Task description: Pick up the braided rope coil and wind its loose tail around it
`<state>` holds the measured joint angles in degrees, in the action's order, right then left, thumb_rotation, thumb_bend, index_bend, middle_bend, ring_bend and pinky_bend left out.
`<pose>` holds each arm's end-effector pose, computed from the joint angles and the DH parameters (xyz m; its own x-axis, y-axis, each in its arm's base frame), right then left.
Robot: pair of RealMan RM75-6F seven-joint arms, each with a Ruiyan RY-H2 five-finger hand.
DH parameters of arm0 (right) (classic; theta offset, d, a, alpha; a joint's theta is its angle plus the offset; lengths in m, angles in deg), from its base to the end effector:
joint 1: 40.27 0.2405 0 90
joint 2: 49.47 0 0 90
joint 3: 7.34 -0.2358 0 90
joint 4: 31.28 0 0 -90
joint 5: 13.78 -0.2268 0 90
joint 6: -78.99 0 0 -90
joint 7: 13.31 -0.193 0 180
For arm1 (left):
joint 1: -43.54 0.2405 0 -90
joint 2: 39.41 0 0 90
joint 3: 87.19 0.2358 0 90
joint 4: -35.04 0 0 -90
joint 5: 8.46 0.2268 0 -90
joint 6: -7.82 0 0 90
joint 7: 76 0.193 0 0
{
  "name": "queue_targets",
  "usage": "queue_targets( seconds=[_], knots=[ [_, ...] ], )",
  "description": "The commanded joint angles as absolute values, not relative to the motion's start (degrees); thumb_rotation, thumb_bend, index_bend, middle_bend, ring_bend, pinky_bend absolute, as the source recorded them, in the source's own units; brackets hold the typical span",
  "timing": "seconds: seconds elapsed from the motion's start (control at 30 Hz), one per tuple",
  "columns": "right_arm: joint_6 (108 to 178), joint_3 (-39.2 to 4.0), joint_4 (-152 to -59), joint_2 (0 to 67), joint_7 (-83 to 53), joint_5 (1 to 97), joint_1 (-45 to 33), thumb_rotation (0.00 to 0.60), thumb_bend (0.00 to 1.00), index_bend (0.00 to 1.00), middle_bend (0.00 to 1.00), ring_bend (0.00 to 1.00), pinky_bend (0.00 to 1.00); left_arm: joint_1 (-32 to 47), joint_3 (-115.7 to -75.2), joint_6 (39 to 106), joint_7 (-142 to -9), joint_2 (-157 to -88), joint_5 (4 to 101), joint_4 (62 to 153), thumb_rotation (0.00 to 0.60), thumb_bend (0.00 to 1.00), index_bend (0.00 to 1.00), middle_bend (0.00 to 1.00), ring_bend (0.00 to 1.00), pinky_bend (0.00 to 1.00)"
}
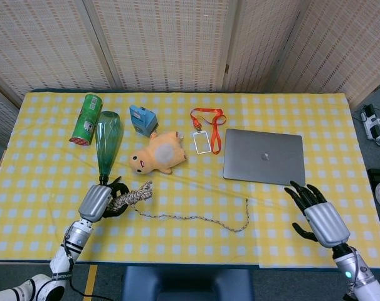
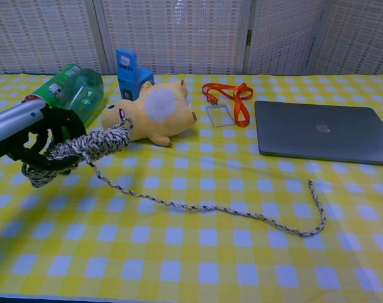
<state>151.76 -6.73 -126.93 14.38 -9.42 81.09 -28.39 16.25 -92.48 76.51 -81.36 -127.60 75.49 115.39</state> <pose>-0.2537 -0.2380 0.0712 0.4717 -0.2062 0.8573 -0.8664 -0.2889 0.4072 -0.1840 0.3253 -0.0216 0.1706 0.2069 0.9634 0.9416 -0.3222 -0.0976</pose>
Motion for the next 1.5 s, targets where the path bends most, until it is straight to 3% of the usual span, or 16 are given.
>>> queue_targets(
  seconds=[0.03, 0.37, 0.8, 1.5],
  knots=[
    [148.4, -6.5, -124.9, 17.3, -7.4, 82.2, -25.7, 0.600, 0.34, 0.28, 0.10, 0.14, 0.10, 16.3, -92.4, 76.8, -81.1, -127.2, 75.7, 116.0, 0.600, 0.57, 0.76, 0.70, 0.68, 0.78],
    [143.4, -6.6, -116.1, 27.2, -4.6, 83.8, -20.4, 0.600, 0.34, 0.47, 0.15, 0.15, 0.12, 16.7, -92.2, 76.4, -80.2, -126.5, 74.5, 118.0, 0.600, 0.57, 0.75, 0.70, 0.68, 0.78],
    [140.9, -5.0, -106.3, 35.8, -7.6, 84.4, -16.8, 0.600, 0.34, 0.48, 0.15, 0.13, 0.11, 16.9, -92.0, 75.2, -79.9, -126.5, 73.1, 117.7, 0.600, 0.57, 0.75, 0.70, 0.68, 0.78],
    [138.3, -3.9, -104.1, 37.7, -7.6, 81.3, -14.6, 0.600, 0.43, 0.52, 0.18, 0.13, 0.11, 16.9, -92.0, 74.7, -80.8, -126.7, 72.8, 117.1, 0.600, 0.57, 0.75, 0.70, 0.68, 0.78]
  ],
)
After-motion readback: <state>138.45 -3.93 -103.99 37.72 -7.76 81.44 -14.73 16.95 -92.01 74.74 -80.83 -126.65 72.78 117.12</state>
